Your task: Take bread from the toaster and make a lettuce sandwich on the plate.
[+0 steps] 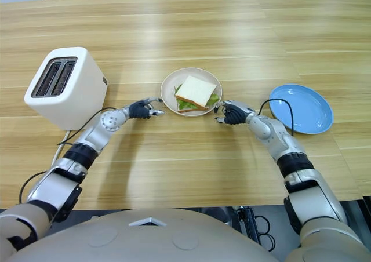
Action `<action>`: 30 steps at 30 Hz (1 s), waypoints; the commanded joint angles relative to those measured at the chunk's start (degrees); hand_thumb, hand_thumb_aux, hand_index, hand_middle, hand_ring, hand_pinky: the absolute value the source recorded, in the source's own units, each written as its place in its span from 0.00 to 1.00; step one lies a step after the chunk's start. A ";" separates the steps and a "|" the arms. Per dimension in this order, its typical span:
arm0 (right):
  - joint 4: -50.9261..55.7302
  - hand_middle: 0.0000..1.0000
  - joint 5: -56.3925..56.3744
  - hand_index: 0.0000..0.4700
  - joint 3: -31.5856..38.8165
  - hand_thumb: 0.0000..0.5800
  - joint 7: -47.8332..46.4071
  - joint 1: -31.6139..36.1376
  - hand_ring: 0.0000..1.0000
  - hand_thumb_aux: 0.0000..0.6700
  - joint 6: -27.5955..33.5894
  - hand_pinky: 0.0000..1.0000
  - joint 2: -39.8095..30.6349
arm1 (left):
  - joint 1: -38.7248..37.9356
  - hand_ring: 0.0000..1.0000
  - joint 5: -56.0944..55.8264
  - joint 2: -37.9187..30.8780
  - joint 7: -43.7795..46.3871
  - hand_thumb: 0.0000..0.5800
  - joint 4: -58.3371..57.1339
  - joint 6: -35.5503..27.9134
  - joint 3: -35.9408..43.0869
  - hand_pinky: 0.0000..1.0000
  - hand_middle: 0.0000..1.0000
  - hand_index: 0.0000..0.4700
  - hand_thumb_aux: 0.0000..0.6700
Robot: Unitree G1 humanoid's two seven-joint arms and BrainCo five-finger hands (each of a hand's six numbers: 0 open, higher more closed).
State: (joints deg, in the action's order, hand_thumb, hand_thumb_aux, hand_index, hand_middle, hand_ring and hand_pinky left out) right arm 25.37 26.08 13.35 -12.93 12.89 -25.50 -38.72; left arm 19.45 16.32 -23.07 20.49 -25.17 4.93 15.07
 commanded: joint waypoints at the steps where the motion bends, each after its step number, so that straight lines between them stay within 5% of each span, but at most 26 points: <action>1: -11.15 0.00 -8.28 0.00 -6.93 0.00 -0.83 -3.56 0.00 0.00 1.52 0.00 0.20 | -3.17 0.00 -8.82 0.72 -1.83 0.00 12.27 -1.87 -9.77 0.00 0.00 0.00 0.00; 6: -16.66 0.00 -23.82 0.00 -14.83 0.00 1.60 -5.23 0.00 0.00 5.57 0.00 10.84 | -3.73 0.00 -19.06 8.25 -6.36 0.00 15.98 2.17 -18.29 0.00 0.00 0.00 0.00; 16: -5.87 0.00 -35.99 0.00 -20.37 0.00 4.57 -4.06 0.00 0.00 7.60 0.00 29.95 | -2.78 0.00 -23.08 21.88 -12.30 0.00 -1.40 14.53 -21.60 0.00 0.00 0.00 0.00; 30: 1.58 0.00 -33.82 0.00 -22.20 0.00 6.25 -1.48 0.00 0.00 0.13 0.00 31.00 | -0.41 0.00 -23.08 21.95 -13.33 0.00 -10.37 20.97 -22.34 0.00 0.00 0.00 0.00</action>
State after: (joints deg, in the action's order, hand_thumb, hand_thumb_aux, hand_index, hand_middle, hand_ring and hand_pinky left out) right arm 26.11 -8.25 -8.05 -7.04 11.36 -24.91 -7.34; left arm 18.81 -6.82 -0.76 7.42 -33.99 25.58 -6.74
